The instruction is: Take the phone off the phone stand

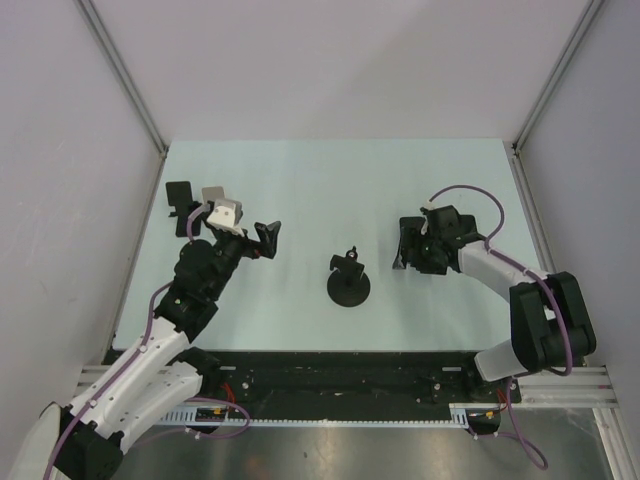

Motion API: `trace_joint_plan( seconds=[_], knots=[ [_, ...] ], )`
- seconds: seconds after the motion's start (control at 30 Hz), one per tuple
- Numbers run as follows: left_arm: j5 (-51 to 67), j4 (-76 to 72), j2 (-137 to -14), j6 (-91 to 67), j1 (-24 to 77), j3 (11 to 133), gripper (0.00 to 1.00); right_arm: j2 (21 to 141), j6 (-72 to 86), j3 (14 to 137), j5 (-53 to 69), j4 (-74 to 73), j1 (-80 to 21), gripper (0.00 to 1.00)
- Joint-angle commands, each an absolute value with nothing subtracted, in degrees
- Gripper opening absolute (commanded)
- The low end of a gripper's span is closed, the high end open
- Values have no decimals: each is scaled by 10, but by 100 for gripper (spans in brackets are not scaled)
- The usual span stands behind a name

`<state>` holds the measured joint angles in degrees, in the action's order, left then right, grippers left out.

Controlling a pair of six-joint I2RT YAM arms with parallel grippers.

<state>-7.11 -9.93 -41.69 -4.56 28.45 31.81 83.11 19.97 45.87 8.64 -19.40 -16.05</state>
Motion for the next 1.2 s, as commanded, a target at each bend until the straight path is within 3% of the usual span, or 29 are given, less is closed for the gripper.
trace_joint_plan(
  seconds=[0.0,1.17],
  knots=[
    [-66,-120,-417,-51,288,319,100,849,214,460,84,-152,-160,82],
    [-46,-119,-415,-54,294,320,100,918,207,494,107,-84,-129,83]
  ],
)
